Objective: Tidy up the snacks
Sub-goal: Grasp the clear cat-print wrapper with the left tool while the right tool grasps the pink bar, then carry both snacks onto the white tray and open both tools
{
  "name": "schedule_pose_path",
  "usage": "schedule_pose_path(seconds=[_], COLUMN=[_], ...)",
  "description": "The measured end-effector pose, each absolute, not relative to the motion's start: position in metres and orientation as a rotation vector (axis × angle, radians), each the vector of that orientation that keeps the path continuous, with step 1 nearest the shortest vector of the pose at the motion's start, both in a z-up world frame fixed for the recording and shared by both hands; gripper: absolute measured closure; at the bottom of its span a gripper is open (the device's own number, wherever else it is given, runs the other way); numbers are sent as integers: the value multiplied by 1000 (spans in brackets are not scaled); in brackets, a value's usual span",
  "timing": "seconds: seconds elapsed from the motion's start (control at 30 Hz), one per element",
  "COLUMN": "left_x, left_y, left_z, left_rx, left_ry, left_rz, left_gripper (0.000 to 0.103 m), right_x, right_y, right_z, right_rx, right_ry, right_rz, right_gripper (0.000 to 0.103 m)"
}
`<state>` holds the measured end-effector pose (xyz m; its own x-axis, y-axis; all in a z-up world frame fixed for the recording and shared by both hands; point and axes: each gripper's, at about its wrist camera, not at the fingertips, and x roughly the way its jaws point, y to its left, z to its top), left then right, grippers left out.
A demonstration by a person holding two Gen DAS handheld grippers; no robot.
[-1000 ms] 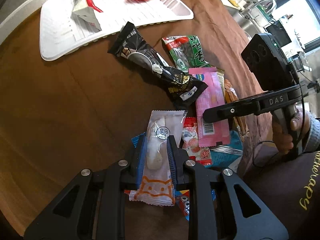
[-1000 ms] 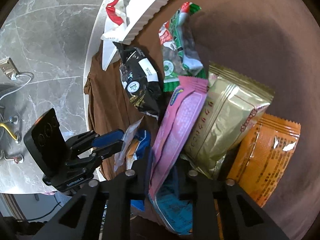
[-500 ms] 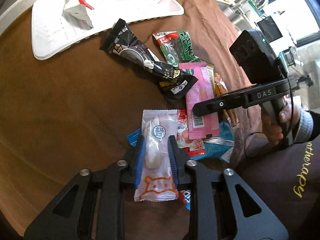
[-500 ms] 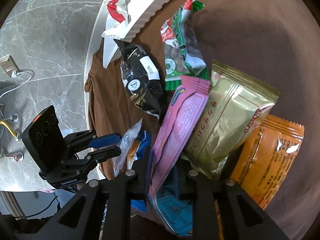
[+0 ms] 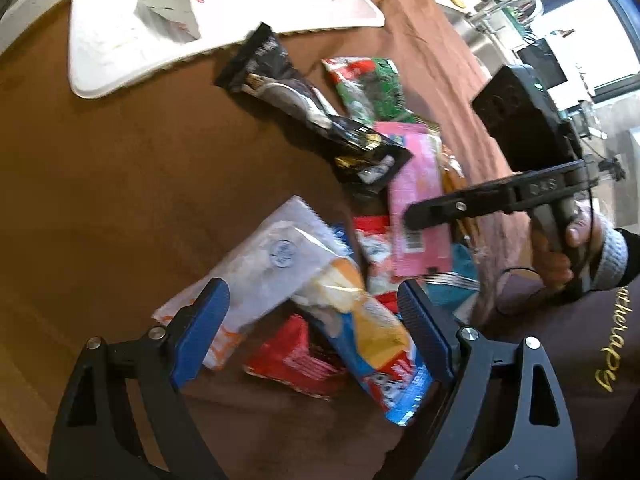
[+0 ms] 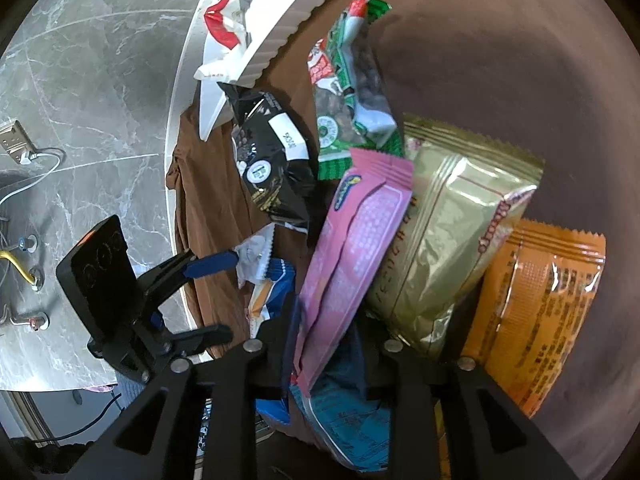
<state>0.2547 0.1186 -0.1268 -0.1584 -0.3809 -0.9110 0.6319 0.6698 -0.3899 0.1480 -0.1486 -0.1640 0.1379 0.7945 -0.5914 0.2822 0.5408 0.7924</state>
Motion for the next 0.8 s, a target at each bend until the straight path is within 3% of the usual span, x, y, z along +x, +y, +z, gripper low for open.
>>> schedule_pose_path(seconds=[0.43, 0.63, 0.73, 0.77, 0.8], left_x=[275, 273, 271, 271, 268], left_y=[106, 95, 93, 91, 89], left_z=[-149, -149, -147, -147, -146], left_rx=[512, 564, 580, 595, 654], left_ry=[1439, 1413, 1396, 1386, 1356], left_rz=[-878, -917, -946, -933, -911], left_gripper=[15, 17, 27, 34, 50], right_x=[147, 147, 148, 148, 148], right_y=[-151, -149, -148, -147, -146], right_z=[-166, -164, -164, -163, -163], right_rx=[1012, 1017, 1021, 1022, 1024], right_ry=[1433, 1426, 1425, 1425, 1426], right_rz=[482, 498, 501, 500, 500], right_gripper=[73, 64, 62, 61, 61])
